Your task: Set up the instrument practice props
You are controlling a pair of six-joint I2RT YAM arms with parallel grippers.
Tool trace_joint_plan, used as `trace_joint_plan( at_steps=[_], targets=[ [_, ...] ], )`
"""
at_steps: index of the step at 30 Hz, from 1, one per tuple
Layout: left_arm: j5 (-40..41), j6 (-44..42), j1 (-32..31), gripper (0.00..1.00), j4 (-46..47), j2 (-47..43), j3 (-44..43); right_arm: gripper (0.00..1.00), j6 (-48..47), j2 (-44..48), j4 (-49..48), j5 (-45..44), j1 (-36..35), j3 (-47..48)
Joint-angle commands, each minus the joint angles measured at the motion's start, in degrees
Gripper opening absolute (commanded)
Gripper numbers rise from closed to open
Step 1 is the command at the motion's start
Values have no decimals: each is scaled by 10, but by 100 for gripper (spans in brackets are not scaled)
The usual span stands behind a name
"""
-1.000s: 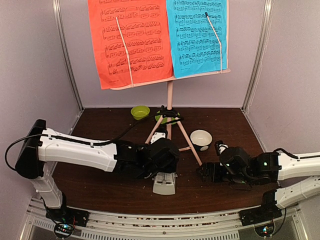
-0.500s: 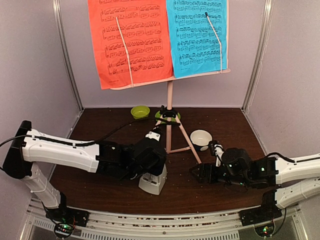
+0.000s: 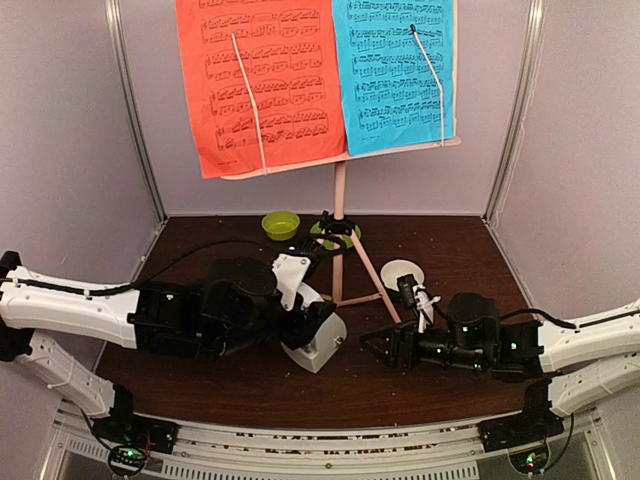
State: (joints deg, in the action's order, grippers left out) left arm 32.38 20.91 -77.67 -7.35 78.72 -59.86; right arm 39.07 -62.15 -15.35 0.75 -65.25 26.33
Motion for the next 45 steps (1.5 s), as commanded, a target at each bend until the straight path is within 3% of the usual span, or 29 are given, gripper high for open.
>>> trace_joint_plan(
  at_steps=[1,15,25,40,45],
  targets=[
    [-40,-102,-2,0,125,-59,2,65,-11,-14,-81,55,-2,-6],
    [-106,-133,-2,0,128,-90,-14,50,-7,-54,-117,102,-3,38],
    [-91,-132,-2,0,141,-91,-16,41,7,-68,-120,111,-3,54],
    [-109,-134,-2,0,168,-104,-5,45,26,-56,-99,69,-3,40],
    [-115,-139,-2,0,168,-98,-9,37,14,-53,-95,82,-3,59]
  ],
)
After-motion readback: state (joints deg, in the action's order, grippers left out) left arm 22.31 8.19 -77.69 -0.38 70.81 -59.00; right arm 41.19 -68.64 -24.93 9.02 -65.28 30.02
